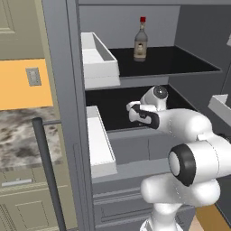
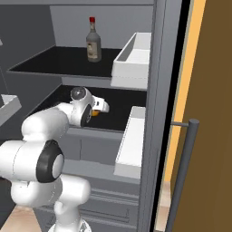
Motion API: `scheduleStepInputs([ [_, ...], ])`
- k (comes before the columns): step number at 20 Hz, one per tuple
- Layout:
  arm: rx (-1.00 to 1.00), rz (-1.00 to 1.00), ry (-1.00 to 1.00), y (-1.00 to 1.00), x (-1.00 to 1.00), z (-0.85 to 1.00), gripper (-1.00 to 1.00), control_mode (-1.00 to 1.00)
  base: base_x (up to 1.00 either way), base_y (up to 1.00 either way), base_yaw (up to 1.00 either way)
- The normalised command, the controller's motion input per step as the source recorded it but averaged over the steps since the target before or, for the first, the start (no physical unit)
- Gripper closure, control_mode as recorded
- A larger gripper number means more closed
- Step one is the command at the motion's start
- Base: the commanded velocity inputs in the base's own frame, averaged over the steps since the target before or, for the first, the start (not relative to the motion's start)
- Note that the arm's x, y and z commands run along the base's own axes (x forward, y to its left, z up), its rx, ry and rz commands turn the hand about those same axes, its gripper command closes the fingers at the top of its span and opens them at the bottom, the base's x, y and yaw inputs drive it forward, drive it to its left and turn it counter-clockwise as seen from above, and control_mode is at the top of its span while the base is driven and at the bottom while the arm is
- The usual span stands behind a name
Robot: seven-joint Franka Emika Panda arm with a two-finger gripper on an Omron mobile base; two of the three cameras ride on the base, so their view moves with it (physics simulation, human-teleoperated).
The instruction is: Place the liquors on the top shelf of the fridge to keep them out of children's reach, and place the orange on lower shelves for easy access.
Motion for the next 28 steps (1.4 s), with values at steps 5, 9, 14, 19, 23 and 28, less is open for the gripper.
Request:
scheduleStepInputs([
  [5, 0.0, 0.0, 0.0, 0.0, 0.59, -0.19, 1.0, -1.0, 0.0, 0.0, 0.0],
  [9, 0.0, 0.0, 0.0, 0.01, 0.5, -0.28, -1.0, -1.0, 0.0, 0.0, 0.0],
  [14, 0.0, 0.0, 0.0, 0.0, 0.0, -0.31, -1.0, -1.0, 0.0, 0.0, 0.0],
  [19, 0.0, 0.0, 0.0, 0.0, -0.38, -0.05, -1.0, -1.0, 0.0, 0.0, 0.0],
  [23, 0.0, 0.0, -0.01, 0.0, -0.7, 0.0, -1.0, -1.0, 0.0, 0.0, 0.0],
  [28, 0.0, 0.0, -0.01, 0.0, -0.71, 0.19, -1.0, -1.0, 0.0, 0.0, 0.0],
])
